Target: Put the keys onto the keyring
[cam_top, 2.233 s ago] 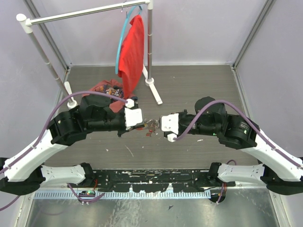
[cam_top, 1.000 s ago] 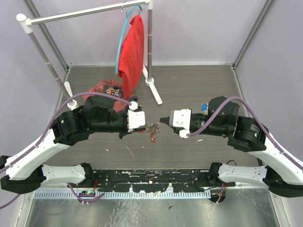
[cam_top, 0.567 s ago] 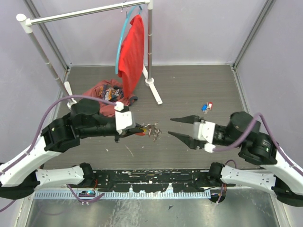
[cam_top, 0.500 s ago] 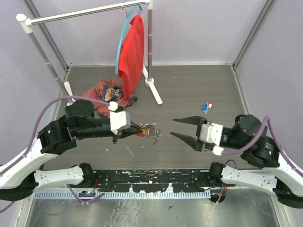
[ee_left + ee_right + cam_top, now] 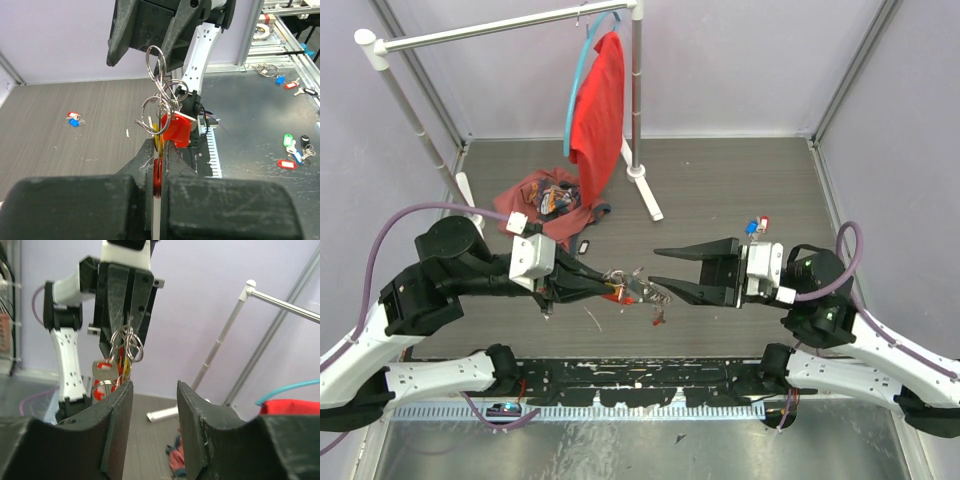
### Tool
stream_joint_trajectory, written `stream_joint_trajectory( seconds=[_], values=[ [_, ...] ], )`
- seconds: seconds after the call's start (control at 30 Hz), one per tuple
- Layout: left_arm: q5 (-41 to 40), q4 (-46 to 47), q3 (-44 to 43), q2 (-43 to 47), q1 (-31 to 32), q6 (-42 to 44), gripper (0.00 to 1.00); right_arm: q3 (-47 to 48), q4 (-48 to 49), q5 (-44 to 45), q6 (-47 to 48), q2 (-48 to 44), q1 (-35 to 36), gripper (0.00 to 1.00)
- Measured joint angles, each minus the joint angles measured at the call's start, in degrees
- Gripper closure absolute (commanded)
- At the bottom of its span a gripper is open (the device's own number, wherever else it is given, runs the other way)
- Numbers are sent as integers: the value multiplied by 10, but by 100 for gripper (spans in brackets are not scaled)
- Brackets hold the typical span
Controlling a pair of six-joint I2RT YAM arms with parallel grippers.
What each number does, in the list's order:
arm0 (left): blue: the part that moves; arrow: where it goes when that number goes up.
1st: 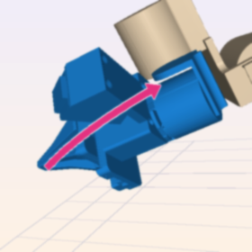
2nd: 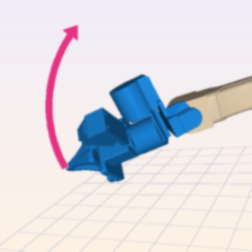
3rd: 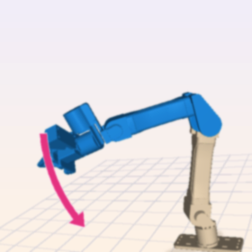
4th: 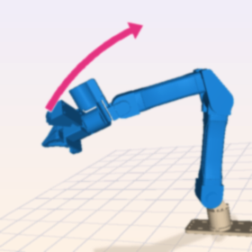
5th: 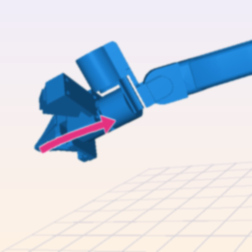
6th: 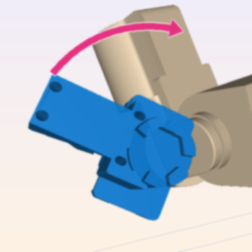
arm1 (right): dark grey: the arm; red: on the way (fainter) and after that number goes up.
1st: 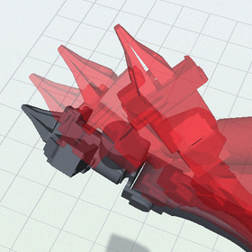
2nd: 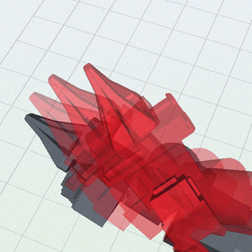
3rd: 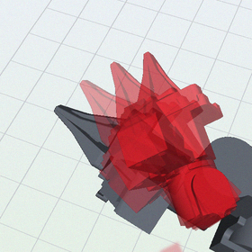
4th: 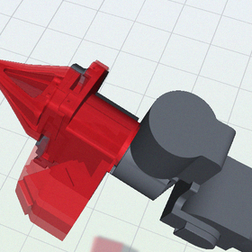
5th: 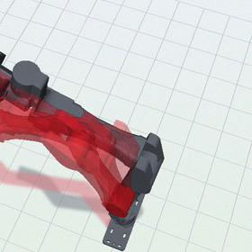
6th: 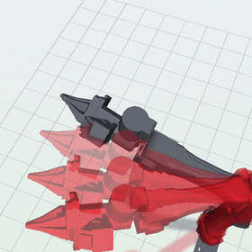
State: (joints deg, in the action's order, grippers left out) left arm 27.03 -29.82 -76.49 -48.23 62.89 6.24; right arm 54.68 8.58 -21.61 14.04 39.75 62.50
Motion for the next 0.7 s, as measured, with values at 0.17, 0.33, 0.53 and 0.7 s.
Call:
stream_joint_trajectory(
  seconds=[0.17,0.33,0.53,0.7],
  values=[
    [13,2,0,0,0,-6,100,-33,106,-2,-73,0,0,55],
    [23,3,0,0,0,-7,100,-36,154,-11,-108,2,0,57],
    [37,3,0,-4,0,-7,100,-13,158,-61,-121,23,0,58],
    [45,3,0,-5,0,-7,100,-1,148,-88,-123,42,0,59]
  ],
)
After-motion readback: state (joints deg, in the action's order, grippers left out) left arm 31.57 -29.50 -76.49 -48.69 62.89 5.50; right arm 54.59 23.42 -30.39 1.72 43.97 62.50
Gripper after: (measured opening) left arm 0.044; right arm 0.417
